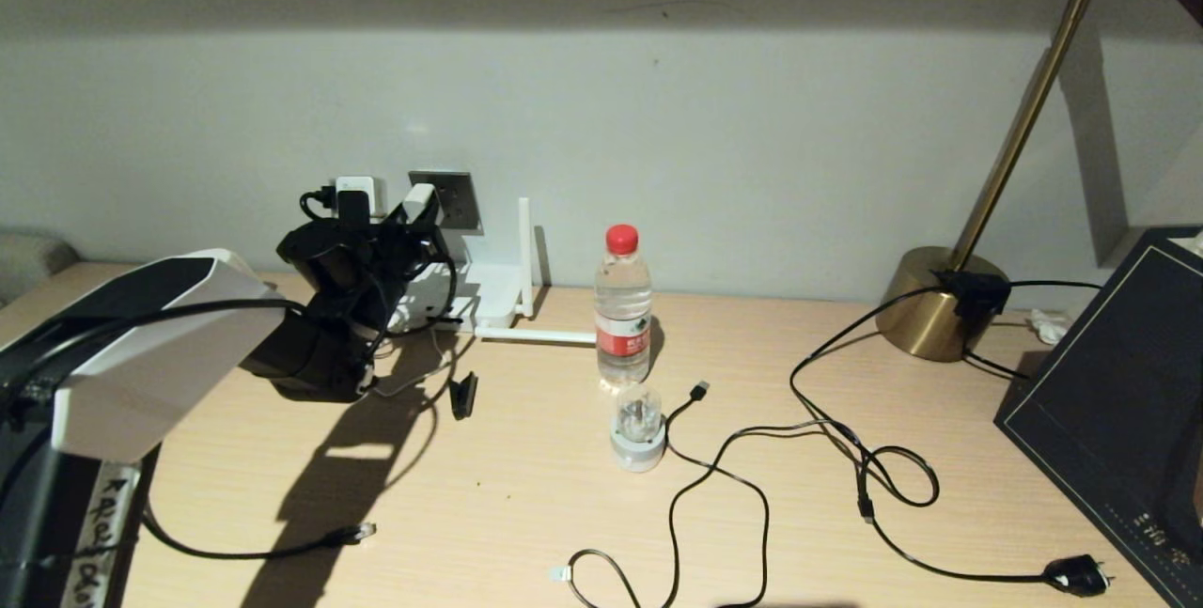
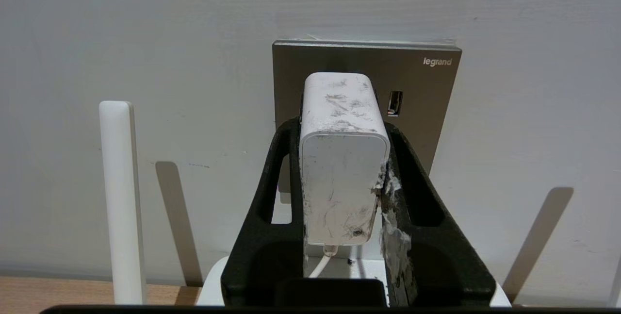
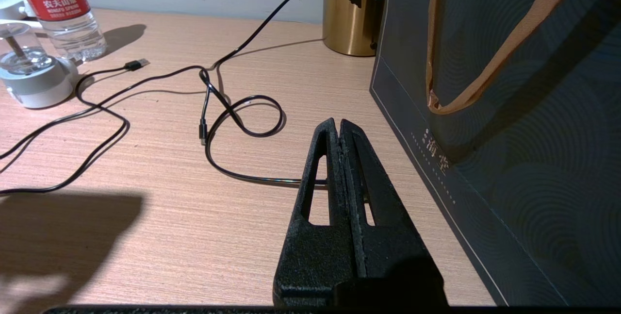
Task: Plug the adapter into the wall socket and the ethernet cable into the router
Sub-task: Plug plug into socket
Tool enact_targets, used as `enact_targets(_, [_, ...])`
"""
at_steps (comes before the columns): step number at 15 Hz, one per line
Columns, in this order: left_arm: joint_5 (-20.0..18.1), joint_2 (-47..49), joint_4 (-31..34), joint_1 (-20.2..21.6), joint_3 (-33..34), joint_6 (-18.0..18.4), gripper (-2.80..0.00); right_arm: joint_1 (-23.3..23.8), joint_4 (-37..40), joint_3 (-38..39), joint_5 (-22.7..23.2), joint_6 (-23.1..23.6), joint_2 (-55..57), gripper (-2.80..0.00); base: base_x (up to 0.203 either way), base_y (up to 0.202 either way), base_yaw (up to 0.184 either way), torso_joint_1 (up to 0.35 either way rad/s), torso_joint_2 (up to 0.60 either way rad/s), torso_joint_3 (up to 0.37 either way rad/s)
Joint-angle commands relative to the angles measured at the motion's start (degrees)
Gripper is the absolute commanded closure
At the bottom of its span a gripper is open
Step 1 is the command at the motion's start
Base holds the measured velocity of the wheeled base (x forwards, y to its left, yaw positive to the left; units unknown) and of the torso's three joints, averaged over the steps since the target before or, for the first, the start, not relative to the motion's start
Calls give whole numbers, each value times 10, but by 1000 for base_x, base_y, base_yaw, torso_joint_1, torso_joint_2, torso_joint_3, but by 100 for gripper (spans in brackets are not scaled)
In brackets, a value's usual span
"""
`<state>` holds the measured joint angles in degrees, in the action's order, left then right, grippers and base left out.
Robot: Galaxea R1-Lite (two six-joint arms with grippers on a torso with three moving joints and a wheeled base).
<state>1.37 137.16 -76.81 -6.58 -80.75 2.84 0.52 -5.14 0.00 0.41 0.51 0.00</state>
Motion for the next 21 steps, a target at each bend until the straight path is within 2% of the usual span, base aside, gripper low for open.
enact_targets(1, [0, 0, -4, 0, 0, 0, 0, 0, 0, 19, 0, 0, 1, 0, 0, 0, 0, 0, 0, 0])
enact_targets(21, [1, 13, -6, -9, 0, 1, 0, 0, 0, 19, 0, 0, 1, 0, 0, 0, 0, 0, 0, 0])
